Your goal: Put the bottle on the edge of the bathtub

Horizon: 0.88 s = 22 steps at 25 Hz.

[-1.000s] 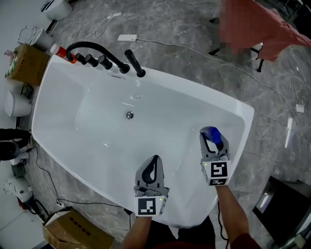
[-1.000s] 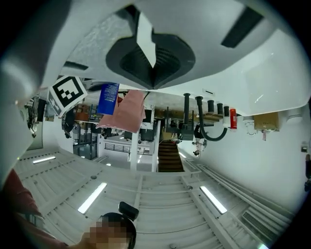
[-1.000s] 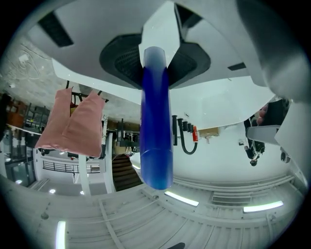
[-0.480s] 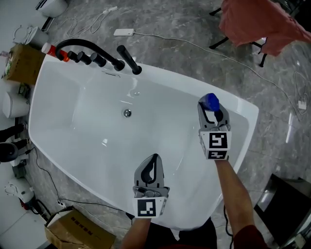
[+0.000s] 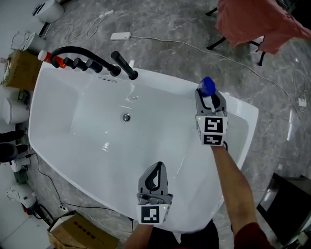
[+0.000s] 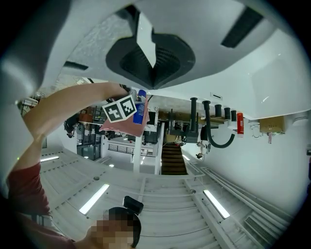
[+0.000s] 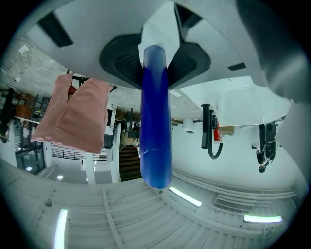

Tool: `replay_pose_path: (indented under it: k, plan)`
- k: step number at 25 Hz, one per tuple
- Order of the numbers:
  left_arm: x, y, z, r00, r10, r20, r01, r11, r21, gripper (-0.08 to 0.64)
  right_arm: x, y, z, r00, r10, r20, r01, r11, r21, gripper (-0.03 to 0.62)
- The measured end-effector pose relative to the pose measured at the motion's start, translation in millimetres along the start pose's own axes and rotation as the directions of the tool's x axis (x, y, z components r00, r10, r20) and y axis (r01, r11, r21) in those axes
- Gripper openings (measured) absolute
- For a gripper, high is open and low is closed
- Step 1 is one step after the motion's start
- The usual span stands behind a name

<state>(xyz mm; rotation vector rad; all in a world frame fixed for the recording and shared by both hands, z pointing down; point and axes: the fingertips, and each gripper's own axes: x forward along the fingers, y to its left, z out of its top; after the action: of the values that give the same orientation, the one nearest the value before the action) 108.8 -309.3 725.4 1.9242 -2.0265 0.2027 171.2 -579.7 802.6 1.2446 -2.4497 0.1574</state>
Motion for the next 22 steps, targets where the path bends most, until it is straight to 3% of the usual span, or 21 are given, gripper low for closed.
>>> replay_pose_path:
  k: [5,14,22]
  plan:
    - [-3,-4,-3,1.0,-0.008,-0.011,0.008,1.0,-0.004,0.005,6,-1,-7,0.999,-0.019,-0.039,0.02,1.0,0.024,0.153]
    - [-15,-5,0,1.0,-0.008,-0.013,0.008,1.0,0.002,0.005,-3,6,-28,0.993,-0.006,-0.117,0.01,0.999,0.035,0.219]
    - [-29,-6,15,1.0,0.004,0.003,-0.004,1.0,0.004,0.005,-51,19,-48,0.988,0.002,-0.154,0.01,0.997,0.077,0.227]
